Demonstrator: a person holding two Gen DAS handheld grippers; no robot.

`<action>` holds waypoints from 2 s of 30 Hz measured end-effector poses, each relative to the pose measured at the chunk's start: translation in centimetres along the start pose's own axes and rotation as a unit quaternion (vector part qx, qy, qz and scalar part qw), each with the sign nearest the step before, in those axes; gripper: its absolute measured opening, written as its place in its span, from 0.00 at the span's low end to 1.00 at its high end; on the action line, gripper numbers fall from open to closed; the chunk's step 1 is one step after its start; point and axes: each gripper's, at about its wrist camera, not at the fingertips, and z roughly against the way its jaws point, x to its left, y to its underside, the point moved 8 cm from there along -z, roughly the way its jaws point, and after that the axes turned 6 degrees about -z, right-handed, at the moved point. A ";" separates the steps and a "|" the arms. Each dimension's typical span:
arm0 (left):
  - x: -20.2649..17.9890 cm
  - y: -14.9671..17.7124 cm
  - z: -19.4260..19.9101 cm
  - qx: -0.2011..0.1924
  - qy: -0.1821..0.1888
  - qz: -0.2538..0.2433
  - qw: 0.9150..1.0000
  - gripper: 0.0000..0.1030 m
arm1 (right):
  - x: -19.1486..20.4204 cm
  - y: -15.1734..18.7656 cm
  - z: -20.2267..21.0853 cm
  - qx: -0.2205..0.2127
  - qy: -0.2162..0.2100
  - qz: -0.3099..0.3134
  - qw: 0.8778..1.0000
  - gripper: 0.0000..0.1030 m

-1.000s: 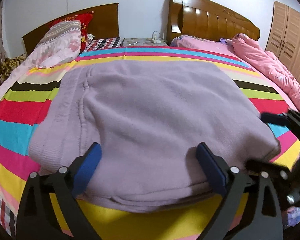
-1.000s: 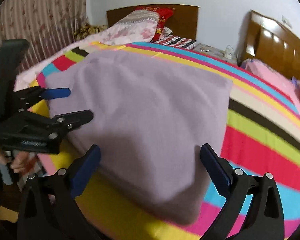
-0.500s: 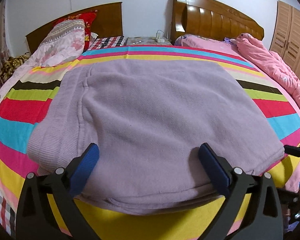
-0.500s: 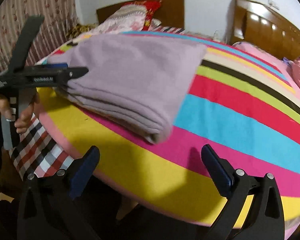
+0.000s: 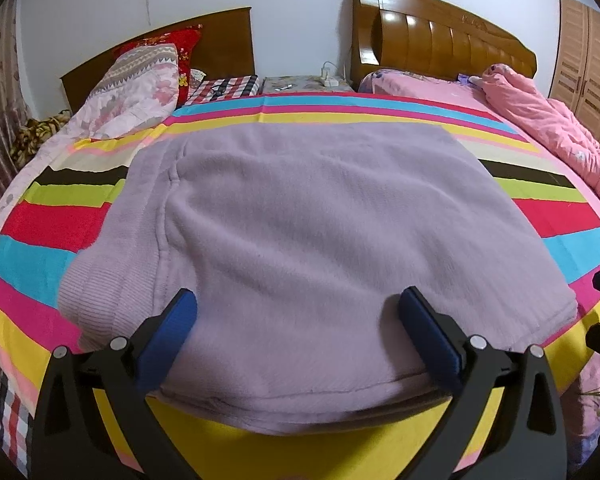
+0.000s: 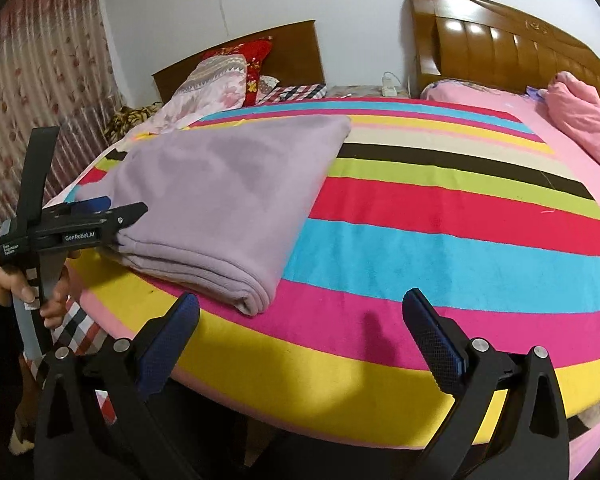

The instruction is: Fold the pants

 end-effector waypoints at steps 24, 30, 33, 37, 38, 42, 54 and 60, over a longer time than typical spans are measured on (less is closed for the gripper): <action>-2.9 0.9 7.5 -0.025 -0.104 0.026 0.994 0.98 | -0.3 1.3 4.3 -0.031 0.058 -0.043 0.997 0.95; -3.2 1.5 12.5 -0.074 -0.113 0.043 0.990 0.98 | 1.5 0.9 8.2 -0.083 0.060 -0.018 0.995 0.95; -3.6 1.7 15.0 -0.097 -0.117 0.038 0.988 0.98 | 2.4 0.5 10.2 -0.111 0.059 -0.012 0.992 0.95; -3.7 2.1 18.1 -0.134 -0.111 0.044 0.984 0.98 | 3.3 0.1 11.8 -0.137 0.056 -0.010 0.989 0.95; -3.6 2.2 18.3 -0.140 -0.110 0.047 0.983 0.98 | 3.5 0.1 11.7 -0.138 0.056 -0.009 0.989 0.95; -3.3 2.5 18.4 -0.149 -0.117 0.060 0.980 0.98 | 3.6 0.7 10.9 -0.131 0.055 -0.018 0.990 0.95; -3.2 4.7 16.8 -0.115 -0.116 0.057 0.985 0.98 | 4.8 2.0 10.1 -0.120 0.045 -0.013 0.992 0.95; -3.3 4.8 16.7 -0.114 -0.116 0.057 0.985 0.98 | 5.6 2.2 10.2 -0.122 0.039 0.002 0.992 0.95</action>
